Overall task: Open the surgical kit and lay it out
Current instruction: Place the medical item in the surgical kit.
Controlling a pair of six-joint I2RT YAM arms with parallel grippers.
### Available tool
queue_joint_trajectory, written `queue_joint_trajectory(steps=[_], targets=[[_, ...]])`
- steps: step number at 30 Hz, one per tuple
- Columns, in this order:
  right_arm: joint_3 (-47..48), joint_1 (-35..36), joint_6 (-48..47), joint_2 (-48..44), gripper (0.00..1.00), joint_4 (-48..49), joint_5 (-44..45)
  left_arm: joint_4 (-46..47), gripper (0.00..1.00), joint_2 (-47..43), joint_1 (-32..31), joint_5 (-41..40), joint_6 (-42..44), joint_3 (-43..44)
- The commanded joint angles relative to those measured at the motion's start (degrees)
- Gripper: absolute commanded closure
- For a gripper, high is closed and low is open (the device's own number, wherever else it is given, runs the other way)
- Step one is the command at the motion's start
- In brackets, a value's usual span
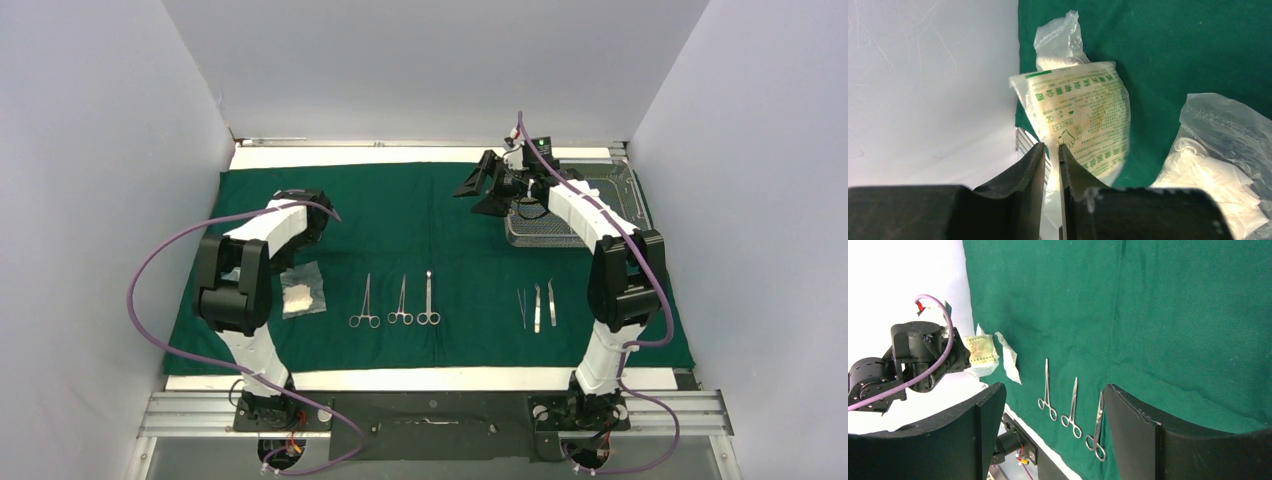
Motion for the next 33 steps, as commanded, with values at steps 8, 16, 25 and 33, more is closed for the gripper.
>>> queue_joint_trajectory(steps=[8,16,25,33], targets=[[1.46,-0.91,-0.75,-1.1,0.32,-0.25,0.75,4.64,1.0,-0.21,-1.27,-0.28,6.75,-2.15],[0.94,-1.56,-0.8,-2.04,0.31,-0.34,1.17,5.21,1.0,-3.09,-1.29,0.15,5.89,0.4],[0.44,-2.14,-0.84,-2.94,0.32,-0.61,1.8,10.51,1.0,-13.38,0.18,15.01,7.7,3.81],[-2.14,-2.36,-0.3,-4.44,0.32,0.29,2.65,13.23,1.0,-18.2,6.68,27.58,10.72,-4.09]])
